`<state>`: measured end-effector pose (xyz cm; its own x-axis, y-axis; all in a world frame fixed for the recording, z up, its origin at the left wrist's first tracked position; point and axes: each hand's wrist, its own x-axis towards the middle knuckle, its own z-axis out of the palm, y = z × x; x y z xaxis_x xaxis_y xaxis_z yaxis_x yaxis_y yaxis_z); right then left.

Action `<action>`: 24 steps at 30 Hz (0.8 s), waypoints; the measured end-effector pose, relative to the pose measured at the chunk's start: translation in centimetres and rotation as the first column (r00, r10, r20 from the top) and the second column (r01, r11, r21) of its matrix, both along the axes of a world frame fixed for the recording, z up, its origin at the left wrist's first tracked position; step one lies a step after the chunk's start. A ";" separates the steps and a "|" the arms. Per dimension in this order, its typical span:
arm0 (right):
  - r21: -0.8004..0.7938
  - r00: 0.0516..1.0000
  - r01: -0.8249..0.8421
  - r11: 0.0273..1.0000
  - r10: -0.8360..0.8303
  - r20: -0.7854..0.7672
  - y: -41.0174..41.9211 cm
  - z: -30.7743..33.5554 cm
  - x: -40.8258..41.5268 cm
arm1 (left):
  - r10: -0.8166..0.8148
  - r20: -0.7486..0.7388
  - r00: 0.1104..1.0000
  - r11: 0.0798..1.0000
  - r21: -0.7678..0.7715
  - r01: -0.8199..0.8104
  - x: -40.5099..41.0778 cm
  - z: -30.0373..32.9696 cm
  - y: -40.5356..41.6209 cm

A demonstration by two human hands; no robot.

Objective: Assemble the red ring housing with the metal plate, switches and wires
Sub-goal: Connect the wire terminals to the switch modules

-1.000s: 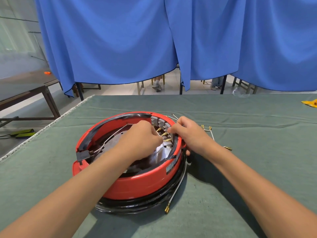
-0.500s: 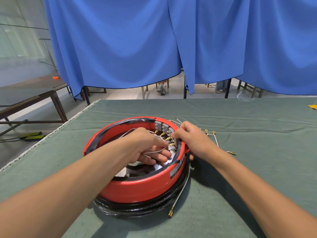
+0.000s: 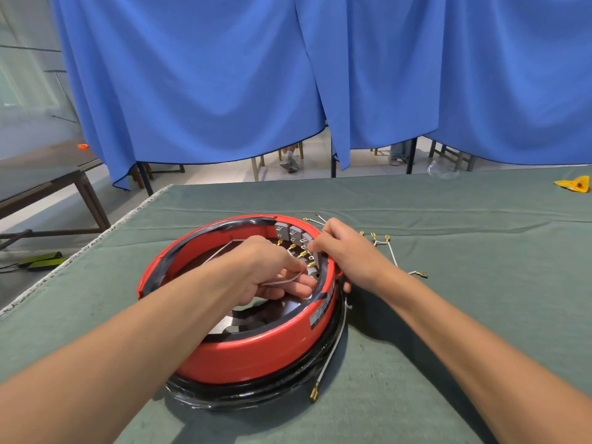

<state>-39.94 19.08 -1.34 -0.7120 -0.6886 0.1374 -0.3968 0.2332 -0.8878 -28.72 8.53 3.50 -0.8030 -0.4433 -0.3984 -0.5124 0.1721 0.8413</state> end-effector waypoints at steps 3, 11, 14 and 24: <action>0.001 1.000 -0.009 1.000 0.009 0.006 0.0 0.0 0.0 | 0.006 -0.010 1.000 1.000 0.012 -0.006 0.0 0.0 0.2; -0.009 1.000 0.008 1.000 -0.008 -0.005 0.2 -0.1 0.3 | -0.050 -0.004 0.999 0.998 -0.034 0.050 -0.1 -0.7 -0.6; -0.007 1.000 0.025 1.000 -0.025 0.004 0.2 0.2 0.5 | -0.093 0.003 0.996 0.991 -0.091 0.093 -0.2 -0.5 -1.0; 0.068 0.969 0.240 0.969 -0.234 -0.082 1.7 2.6 0.2 | -0.132 -0.205 0.970 0.306 -0.939 -0.156 0.1 -0.7 1.0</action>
<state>-39.74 20.74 1.26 -0.8460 -0.5121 0.1486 -0.3853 0.3944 -0.8342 -28.58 9.49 2.78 -0.7838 -0.4051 0.4707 -0.3670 0.9136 0.1751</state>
